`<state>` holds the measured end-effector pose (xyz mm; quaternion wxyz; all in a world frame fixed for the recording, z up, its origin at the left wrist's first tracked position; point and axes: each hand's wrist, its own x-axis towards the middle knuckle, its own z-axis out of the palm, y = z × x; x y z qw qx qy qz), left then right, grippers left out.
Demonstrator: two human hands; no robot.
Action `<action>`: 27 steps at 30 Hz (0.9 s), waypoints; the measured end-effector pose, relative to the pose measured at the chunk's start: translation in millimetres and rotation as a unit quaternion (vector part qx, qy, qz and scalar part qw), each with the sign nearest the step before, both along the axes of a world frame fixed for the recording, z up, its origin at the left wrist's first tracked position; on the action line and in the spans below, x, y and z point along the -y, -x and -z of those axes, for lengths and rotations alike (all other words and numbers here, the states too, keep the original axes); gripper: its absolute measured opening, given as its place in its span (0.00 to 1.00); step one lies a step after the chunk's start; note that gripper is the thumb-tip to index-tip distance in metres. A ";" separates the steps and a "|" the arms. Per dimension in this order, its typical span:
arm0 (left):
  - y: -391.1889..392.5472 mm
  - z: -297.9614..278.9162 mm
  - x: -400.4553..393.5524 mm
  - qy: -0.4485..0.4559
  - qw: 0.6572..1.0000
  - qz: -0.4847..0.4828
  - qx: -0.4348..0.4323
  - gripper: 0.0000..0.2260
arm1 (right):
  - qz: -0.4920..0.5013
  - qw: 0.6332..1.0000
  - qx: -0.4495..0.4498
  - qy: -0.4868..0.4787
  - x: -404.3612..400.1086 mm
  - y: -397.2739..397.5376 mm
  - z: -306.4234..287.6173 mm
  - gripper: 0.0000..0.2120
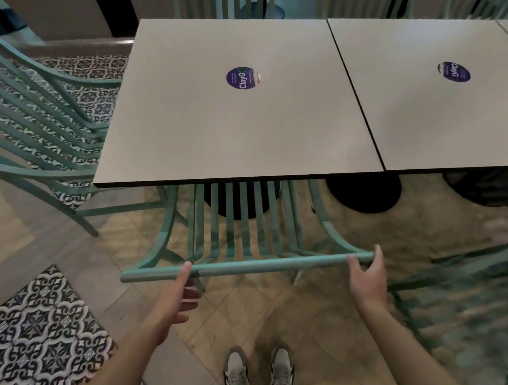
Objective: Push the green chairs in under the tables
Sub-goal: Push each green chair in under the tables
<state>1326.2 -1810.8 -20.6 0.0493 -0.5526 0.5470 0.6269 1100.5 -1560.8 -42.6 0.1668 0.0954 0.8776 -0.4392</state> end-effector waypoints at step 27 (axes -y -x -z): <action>160.1 -55.0 -436.9 0.488 0.412 0.758 -0.135 0.17 | -0.050 0.968 -0.053 -0.240 -453.7 -150.4 -80.7 0.27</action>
